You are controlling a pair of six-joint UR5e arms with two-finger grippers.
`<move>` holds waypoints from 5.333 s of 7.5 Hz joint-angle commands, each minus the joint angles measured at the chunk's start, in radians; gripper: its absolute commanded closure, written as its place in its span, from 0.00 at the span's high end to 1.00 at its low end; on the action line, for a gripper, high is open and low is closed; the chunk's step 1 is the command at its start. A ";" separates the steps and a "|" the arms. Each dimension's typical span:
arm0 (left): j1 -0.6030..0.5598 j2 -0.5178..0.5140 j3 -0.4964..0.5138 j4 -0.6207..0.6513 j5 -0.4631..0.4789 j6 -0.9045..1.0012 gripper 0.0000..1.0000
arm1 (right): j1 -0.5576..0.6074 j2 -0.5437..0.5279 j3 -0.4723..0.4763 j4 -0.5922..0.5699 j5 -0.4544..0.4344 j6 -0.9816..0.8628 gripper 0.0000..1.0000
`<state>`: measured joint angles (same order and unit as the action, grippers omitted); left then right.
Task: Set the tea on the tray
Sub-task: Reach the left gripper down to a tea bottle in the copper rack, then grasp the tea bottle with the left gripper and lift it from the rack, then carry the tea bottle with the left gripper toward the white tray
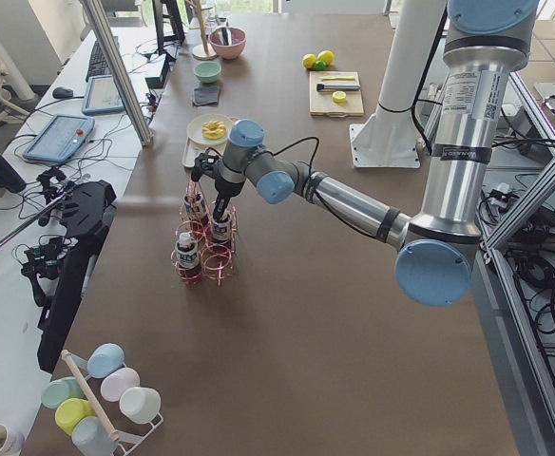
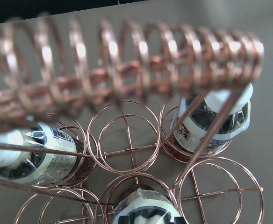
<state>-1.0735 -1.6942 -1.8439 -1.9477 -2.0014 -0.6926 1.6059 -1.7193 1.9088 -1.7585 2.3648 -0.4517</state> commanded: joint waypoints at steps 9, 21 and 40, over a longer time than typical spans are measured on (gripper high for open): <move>-0.232 -0.021 -0.231 0.171 -0.198 0.018 0.00 | -0.001 -0.002 0.001 0.001 0.005 0.001 1.00; 0.398 -0.642 -0.250 0.756 0.306 -0.470 0.00 | -0.007 -0.006 -0.019 0.001 0.025 -0.001 1.00; 0.642 -0.763 0.037 0.632 0.420 -0.602 0.75 | -0.011 -0.008 -0.024 0.001 0.025 0.001 1.00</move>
<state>-0.4316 -2.4588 -1.8128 -1.3116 -1.5831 -1.2947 1.5968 -1.7272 1.8853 -1.7579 2.3899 -0.4525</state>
